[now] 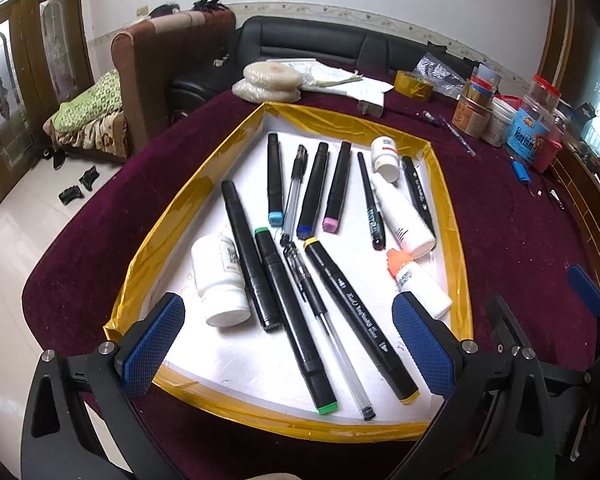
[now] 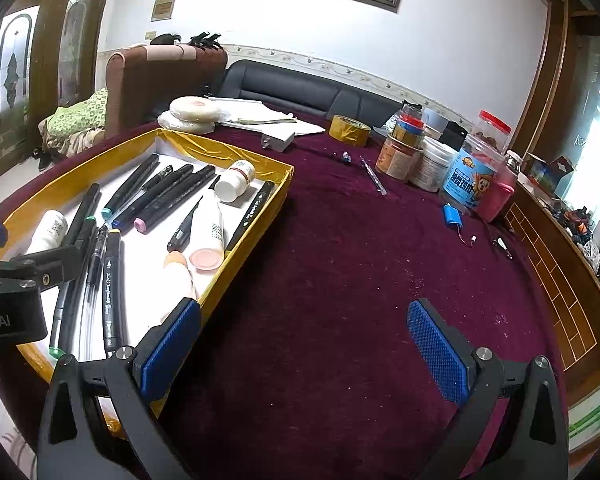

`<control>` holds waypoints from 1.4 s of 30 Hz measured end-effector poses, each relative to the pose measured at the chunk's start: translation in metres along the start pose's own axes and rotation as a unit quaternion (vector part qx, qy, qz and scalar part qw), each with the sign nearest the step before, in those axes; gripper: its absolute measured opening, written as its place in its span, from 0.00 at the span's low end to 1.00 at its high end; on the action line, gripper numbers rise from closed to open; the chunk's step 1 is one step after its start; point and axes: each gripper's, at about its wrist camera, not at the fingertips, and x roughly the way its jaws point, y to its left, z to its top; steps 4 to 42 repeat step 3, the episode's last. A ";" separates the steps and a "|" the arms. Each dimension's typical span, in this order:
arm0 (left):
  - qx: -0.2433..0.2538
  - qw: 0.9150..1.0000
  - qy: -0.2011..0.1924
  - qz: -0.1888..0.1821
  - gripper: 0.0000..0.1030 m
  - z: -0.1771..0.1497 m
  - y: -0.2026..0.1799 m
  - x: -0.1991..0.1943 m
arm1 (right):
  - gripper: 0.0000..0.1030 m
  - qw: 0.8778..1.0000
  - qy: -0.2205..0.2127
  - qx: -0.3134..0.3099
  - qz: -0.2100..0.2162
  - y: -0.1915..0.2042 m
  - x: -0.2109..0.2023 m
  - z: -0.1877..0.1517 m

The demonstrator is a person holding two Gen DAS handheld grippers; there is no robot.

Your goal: Organize rigid objects

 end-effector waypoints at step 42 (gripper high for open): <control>0.004 1.000 -0.006 -0.005 1.00 0.003 -0.002 -0.004 | 0.99 1.000 0.000 0.006 0.002 -0.005 0.000 0.001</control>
